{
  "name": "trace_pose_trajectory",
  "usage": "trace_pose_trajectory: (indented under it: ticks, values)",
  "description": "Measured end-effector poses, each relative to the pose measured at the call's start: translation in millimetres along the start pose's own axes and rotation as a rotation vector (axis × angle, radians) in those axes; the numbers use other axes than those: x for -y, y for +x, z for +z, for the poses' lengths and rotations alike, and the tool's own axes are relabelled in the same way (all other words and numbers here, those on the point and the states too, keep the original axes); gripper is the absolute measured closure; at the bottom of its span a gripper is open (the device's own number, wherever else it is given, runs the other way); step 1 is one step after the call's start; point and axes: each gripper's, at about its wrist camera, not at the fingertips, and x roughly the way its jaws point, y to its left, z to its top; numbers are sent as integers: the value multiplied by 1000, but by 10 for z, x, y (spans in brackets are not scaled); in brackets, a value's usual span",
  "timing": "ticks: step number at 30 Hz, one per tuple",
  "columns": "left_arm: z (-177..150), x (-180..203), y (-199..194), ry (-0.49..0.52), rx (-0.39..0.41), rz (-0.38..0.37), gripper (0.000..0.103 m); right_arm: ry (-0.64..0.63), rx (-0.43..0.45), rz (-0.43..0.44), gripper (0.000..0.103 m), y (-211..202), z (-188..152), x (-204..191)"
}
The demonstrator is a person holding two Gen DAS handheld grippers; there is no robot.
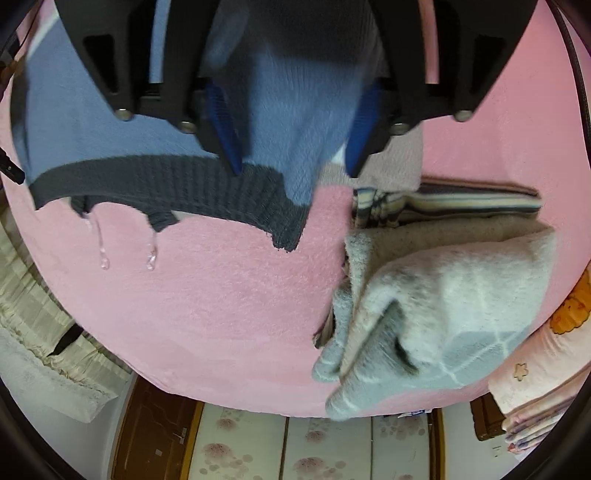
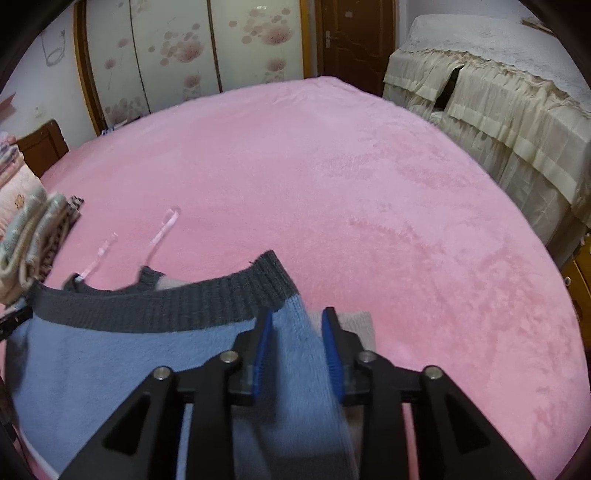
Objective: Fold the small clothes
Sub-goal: 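Open both grippers off the hem and smooth the folded sweater, then withdraw both grippers above the half-folded sweater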
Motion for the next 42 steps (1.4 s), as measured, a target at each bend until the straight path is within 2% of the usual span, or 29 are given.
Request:
trace_pose_trajectory:
  ticks: [4,8,12,16,19,22,24,26,30,31,32,33,36,40,42]
  values:
    - [-27,93,-458,4,26,-40,42,-7,67,40,71,-450,-21,-116]
    - [-153,317,-965,33,99,-68,28,-22,109,120,70,-918,-108,-346]
    - [-350,456,-1319,5,143,-101,26,-50,122,230,68,-1250,-252,-645]
    - [-647,554,-1380,-28,138,-122,26,-137,111,292,68,-1378,-519,-1042]
    - [-845,576,-1207,-11,117,-62,26,-207,92,285,68,-1269,-765,-1290]
    - [-1029,459,-861,11,43,48,26,-244,23,249,69,-974,-975,-1369]
    - [-1122,310,-688,9,-17,113,26,-234,-32,198,73,-771,-1076,-1280]
    - [-1203,134,-684,-1,5,81,27,-208,-60,130,76,-616,-1128,-1057]
    - [-1271,37,-779,50,32,78,31,-106,-46,4,78,-567,-1167,-320]
    - [-1297,15,-805,58,37,72,31,-81,-46,-3,79,-572,-1168,-165]
    - [-1312,-5,-811,59,40,66,32,-51,-48,4,88,-587,-1174,21]
    - [-1325,-17,-829,59,43,60,32,-37,-50,13,103,-603,-1182,104]
    - [-1358,-44,-883,44,50,46,32,-10,-58,45,103,-677,-1189,284]
    - [-1343,-26,-942,6,22,33,31,-46,-64,22,100,-738,-1210,157]
    - [-1337,11,-1008,-4,5,19,29,-36,-70,41,100,-768,-1239,118]
